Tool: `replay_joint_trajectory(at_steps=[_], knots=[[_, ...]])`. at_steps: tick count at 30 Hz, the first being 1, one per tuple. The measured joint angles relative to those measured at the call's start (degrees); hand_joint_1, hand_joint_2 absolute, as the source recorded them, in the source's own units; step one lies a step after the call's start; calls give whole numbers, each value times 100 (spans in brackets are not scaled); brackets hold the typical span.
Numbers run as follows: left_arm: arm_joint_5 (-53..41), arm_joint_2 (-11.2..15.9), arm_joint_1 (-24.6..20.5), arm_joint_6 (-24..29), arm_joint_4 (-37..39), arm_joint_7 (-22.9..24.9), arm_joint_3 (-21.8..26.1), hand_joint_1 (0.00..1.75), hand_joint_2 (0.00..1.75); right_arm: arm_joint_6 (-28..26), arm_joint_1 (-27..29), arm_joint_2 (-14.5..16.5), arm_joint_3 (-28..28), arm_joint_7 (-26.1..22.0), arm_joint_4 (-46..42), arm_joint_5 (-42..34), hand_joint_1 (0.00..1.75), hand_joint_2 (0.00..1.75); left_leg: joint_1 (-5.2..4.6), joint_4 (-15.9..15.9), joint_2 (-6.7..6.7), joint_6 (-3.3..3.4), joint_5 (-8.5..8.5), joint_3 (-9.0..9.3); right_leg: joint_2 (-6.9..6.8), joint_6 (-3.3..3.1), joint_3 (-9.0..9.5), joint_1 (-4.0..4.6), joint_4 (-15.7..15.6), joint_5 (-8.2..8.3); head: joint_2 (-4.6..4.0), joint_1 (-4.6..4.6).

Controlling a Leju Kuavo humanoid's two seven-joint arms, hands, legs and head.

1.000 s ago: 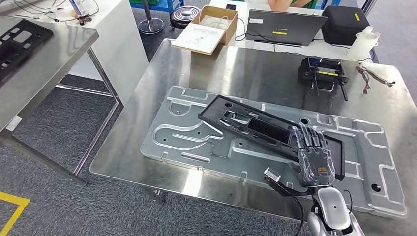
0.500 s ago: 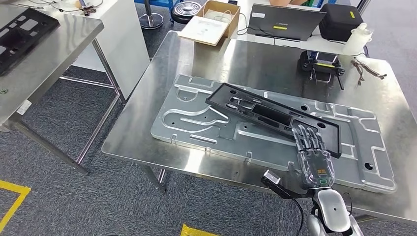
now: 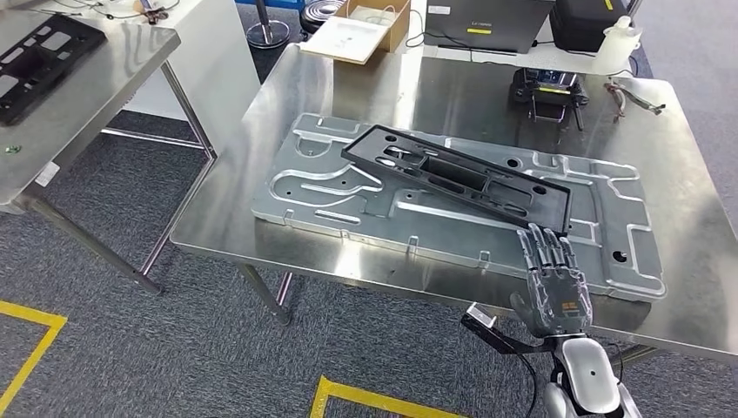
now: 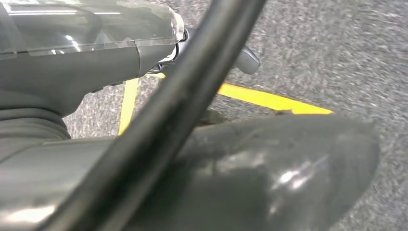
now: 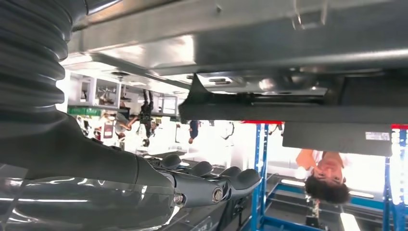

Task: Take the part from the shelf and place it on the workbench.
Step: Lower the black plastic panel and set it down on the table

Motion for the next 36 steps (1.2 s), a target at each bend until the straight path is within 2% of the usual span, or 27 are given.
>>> replay_joint_trajectory(at_steps=[1,3,4,6,7,8,9,10,12,13,14,16,17,18,20,22,23,24,27,28,29,30,31,32,34,35,36], knots=[[0,1,-5,1,0,0,0,0,0,-1,1,2,0,0,-4,0,0,175,-25,-370,-3,73,146,296,4,-3,-56,22,2,52,0,0],[0,18,-22,2,-9,-1,1,0,0,-2,4,7,0,1,-13,0,0,175,-83,-1232,1,221,213,871,1,17,-130,49,-3,152,0,2],[0,25,-28,4,-14,-3,1,0,0,-2,4,9,0,1,-16,0,0,175,-110,-1512,0,260,197,1030,-5,41,-143,35,-19,205,0,3],[0,29,-33,9,-19,-6,2,0,0,-3,8,18,0,1,-21,1,0,175,-144,-1726,-1,281,242,1087,-17,115,-146,-13,-85,329,0,2],[0,23,-33,9,-19,-5,2,0,0,-4,11,22,0,0,-21,1,0,175,-140,-1785,14,298,332,1073,-13,147,-151,-22,-106,349,0,2],[0,19,-35,9,-19,-4,2,0,0,-4,15,26,-1,-2,-21,1,0,175,-128,-1857,28,324,424,1057,-5,177,-177,-20,-78,274,0,3],[0,14,-37,8,-19,-3,2,0,0,-5,17,26,-2,-4,-21,2,0,175,-108,-1917,43,346,524,1016,4,204,-226,-17,51,82,0,3],[0,9,-39,7,-19,-3,2,0,0,-9,19,27,-3,-5,-20,7,0,175,-89,-1951,57,355,614,957,12,228,-299,-25,299,-211,0,4],[0,8,-39,2,-18,0,2,0,0,-29,37,30,-4,-16,-20,48,0,175,-80,-1936,60,356,749,770,13,292,-439,-71,989,-730,0,3],[-3,7,-37,1,-17,3,3,0,0,-52,57,32,-4,-27,-21,88,0,175,-72,-1907,63,335,806,666,12,327,-457,-101,1270,-790,0,3],[-7,3,-36,-1,-17,5,3,0,0,-83,79,36,-4,-41,-24,138,0,175,-54,-1861,66,311,856,554,11,365,-413,-130,1413,-707,0,2],[-14,-5,-37,-1,-17,12,3,0,0,-154,126,51,-1,-69,-57,258,0,175,2,-1715,69,242,927,312,7,449,-70,-193,1168,-363,0,2],[-15,-7,-39,-1,-20,17,3,0,0,-186,142,67,4,-77,-83,322,0,175,20,-1618,68,201,947,192,7,501,194,-217,831,-333,0,3],[-16,-8,-40,0,-23,22,4,0,0,-210,156,86,10,-82,-119,384,0,175,31,-1518,65,162,962,88,15,509,441,-222,471,-398,0,1],[-17,-9,-42,1,-29,28,8,0,0,-243,186,130,31,-85,-179,499,0,175,19,-1396,55,73,1014,-36,22,453,675,-201,55,-616,0,0],[-19,-11,-30,2,-31,32,16,0,0,-258,232,169,83,-91,-220,604,0,175,34,-1375,43,-13,1081,-82,8,312,618,-181,39,-585,0,0],[-20,-11,-21,3,-31,34,22,0,0,-260,254,191,127,-106,-237,627,0,175,51,-1333,37,-48,1019,-117,-1,247,566,-177,49,-530,0,-1],[-19,-11,-14,5,-31,36,29,0,0,-248,279,216,185,-145,-259,588,0,175,66,-1207,32,-75,842,-168,-12,186,502,-173,46,-467,0,-1],[-2,-13,-11,15,-31,34,46,0,0,-178,414,315,423,-292,-332,224,0,175,78,-297,26,-117,-24,-365,-27,93,264,-137,48,-264,0,-1],[3,-14,-13,17,-31,34,57,0,0,-173,485,352,520,-297,-342,140,0,175,78,12,26,-117,-158,-376,-31,83,172,-115,52,-193,0,-2],[9,-15,-14,19,-31,33,71,0,0,-183,560,384,613,-277,-345,95,0,175,75,195,25,-104,-151,-320,-35,78,75,-92,57,-122,0,-1],[13,-15,-16,20,-31,33,87,0,0,-199,630,413,695,-244,-343,70,0,175,66,195,23,-75,-24,-180,-37,76,-20,-69,63,-52,0,-1],[18,-15,-20,22,-31,33,104,0,0,-222,690,434,757,-206,-342,31,0,175,49,11,19,-28,141,48,-34,76,-109,-48,67,18,0,-2],[23,-13,-30,25,-33,31,118,0,0,-253,740,454,797,-173,-340,-34,0,175,23,-353,10,41,224,369,-33,81,-178,-37,70,86,0,-2],[37,-8,-56,30,-40,16,138,0,0,-336,835,492,836,-122,-325,-268,0,175,-40,-1233,-7,156,125,1015,-37,121,-245,-30,58,213,0,-2],[50,-7,-64,32,-44,4,149,0,0,-384,885,508,841,-109,-300,-425,0,175,-72,-1535,-15,190,39,1207,-46,152,-243,-43,38,274,0,-1],[68,-8,-68,33,-46,-8,164,0,0,-432,939,531,842,-109,-255,-606,0,175,-95,-1688,-15,207,7,1275,-53,193,-233,-53,4,331,0,-2]])
